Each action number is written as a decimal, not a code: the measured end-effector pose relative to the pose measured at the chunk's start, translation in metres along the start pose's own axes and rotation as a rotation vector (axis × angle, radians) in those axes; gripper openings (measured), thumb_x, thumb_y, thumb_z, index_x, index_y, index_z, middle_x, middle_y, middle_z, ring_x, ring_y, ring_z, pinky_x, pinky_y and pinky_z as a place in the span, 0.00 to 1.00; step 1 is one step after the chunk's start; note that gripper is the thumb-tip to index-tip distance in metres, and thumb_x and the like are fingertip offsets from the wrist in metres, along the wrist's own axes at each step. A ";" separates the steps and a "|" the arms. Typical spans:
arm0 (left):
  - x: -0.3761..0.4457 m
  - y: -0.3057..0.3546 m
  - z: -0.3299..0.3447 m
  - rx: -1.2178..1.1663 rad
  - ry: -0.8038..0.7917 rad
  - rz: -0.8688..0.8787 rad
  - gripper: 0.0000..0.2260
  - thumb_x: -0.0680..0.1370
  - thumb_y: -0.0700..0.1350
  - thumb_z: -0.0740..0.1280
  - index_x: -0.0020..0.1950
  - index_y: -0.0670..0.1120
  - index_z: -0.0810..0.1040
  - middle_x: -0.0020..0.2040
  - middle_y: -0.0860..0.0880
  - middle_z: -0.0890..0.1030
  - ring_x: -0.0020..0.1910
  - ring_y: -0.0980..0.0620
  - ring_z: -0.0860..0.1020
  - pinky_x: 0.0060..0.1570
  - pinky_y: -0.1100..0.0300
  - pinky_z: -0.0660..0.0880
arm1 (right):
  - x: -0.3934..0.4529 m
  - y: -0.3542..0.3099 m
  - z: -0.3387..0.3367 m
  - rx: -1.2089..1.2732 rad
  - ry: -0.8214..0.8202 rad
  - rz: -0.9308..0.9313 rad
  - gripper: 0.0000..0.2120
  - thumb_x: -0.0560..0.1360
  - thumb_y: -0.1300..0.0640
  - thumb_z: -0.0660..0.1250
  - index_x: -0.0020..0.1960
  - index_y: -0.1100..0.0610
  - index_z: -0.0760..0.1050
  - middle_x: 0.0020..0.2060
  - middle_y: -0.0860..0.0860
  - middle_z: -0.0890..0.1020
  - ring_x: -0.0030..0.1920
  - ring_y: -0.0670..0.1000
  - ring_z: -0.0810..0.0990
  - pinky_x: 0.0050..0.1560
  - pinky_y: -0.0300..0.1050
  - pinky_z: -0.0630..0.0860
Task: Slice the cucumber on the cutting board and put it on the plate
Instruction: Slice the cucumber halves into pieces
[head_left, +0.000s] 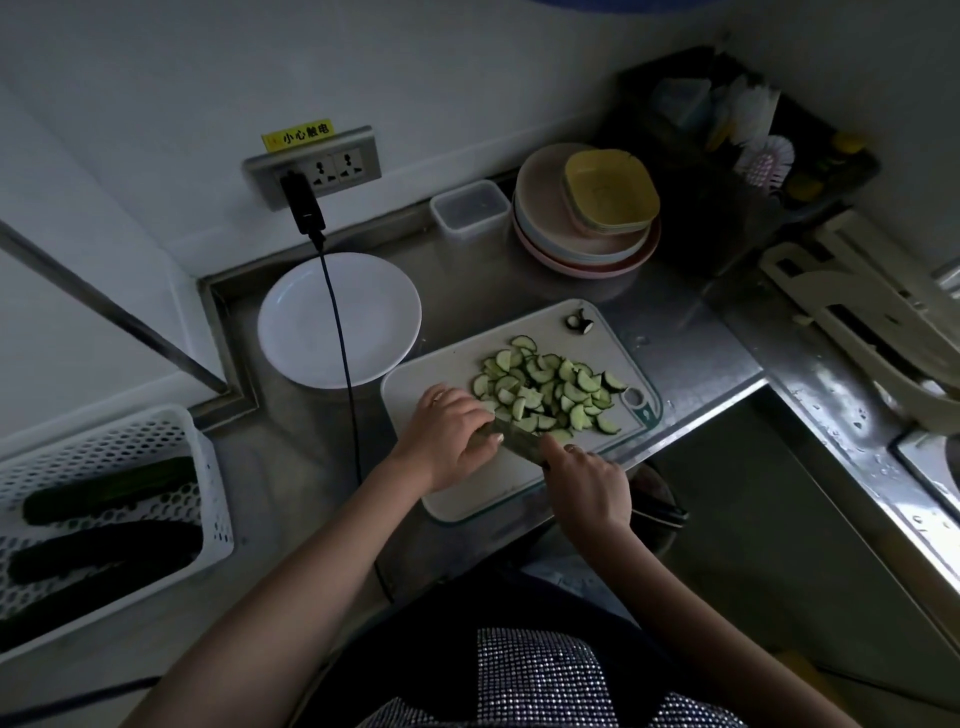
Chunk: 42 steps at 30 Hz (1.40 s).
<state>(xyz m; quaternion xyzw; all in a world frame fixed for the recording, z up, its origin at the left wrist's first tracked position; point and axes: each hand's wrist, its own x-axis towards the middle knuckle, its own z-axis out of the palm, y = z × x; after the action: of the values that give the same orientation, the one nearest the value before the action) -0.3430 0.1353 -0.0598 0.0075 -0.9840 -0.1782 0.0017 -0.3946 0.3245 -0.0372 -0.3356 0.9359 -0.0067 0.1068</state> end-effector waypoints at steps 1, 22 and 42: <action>0.005 0.002 -0.001 0.003 -0.073 -0.031 0.31 0.73 0.63 0.45 0.58 0.48 0.80 0.57 0.52 0.79 0.62 0.50 0.71 0.68 0.50 0.56 | -0.001 0.000 0.001 -0.008 0.001 -0.015 0.13 0.80 0.57 0.56 0.64 0.51 0.66 0.50 0.53 0.82 0.48 0.58 0.82 0.39 0.46 0.67; -0.059 -0.020 0.032 -0.172 0.183 -0.363 0.19 0.73 0.48 0.64 0.59 0.38 0.78 0.54 0.41 0.79 0.53 0.41 0.78 0.52 0.52 0.76 | -0.009 -0.031 0.015 0.475 -0.058 0.128 0.11 0.81 0.49 0.56 0.44 0.55 0.62 0.38 0.59 0.79 0.40 0.63 0.78 0.32 0.48 0.67; 0.023 0.020 0.024 -0.723 0.157 -0.496 0.27 0.71 0.33 0.64 0.70 0.44 0.68 0.63 0.45 0.76 0.60 0.48 0.75 0.58 0.63 0.70 | -0.002 -0.011 0.017 0.613 0.043 0.334 0.09 0.79 0.51 0.59 0.42 0.50 0.63 0.34 0.56 0.78 0.35 0.60 0.77 0.32 0.52 0.72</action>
<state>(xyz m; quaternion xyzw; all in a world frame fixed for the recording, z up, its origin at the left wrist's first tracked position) -0.3662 0.1625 -0.0752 0.2559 -0.8238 -0.5046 0.0363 -0.3828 0.3177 -0.0525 -0.1300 0.9345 -0.2767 0.1825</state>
